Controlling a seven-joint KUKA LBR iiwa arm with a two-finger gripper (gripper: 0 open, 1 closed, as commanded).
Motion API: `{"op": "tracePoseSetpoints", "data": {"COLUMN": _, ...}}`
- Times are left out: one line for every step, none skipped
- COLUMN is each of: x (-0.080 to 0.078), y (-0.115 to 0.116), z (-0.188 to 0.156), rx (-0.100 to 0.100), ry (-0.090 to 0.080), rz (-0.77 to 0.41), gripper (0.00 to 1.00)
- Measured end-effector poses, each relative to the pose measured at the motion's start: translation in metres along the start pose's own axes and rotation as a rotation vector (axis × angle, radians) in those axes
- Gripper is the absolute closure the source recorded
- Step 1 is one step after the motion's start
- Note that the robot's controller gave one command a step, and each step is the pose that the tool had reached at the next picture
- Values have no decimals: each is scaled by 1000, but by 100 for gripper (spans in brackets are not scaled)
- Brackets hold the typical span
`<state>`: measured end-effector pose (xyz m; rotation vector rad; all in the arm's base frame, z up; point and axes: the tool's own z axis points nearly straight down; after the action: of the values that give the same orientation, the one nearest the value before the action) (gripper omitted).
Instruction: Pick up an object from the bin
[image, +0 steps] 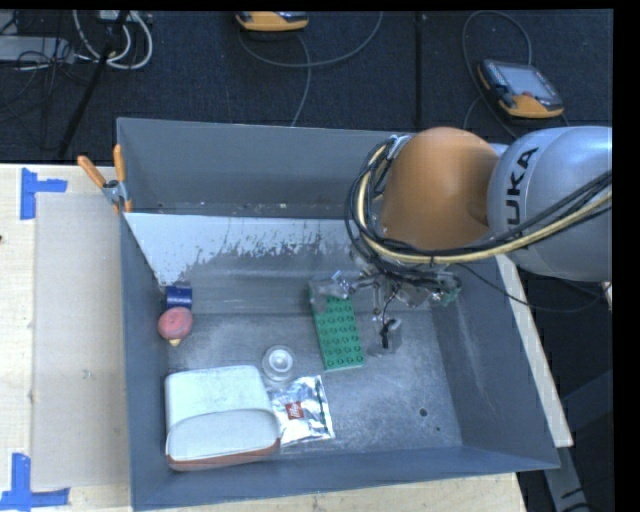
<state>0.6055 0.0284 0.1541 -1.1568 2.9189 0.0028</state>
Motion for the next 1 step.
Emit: {"op": "tracePoseSetpoints", "data": {"x": -2, "y": -15, "z": 75, "rx": -4, "ry": 6, "rz": -362, "gripper": 0}}
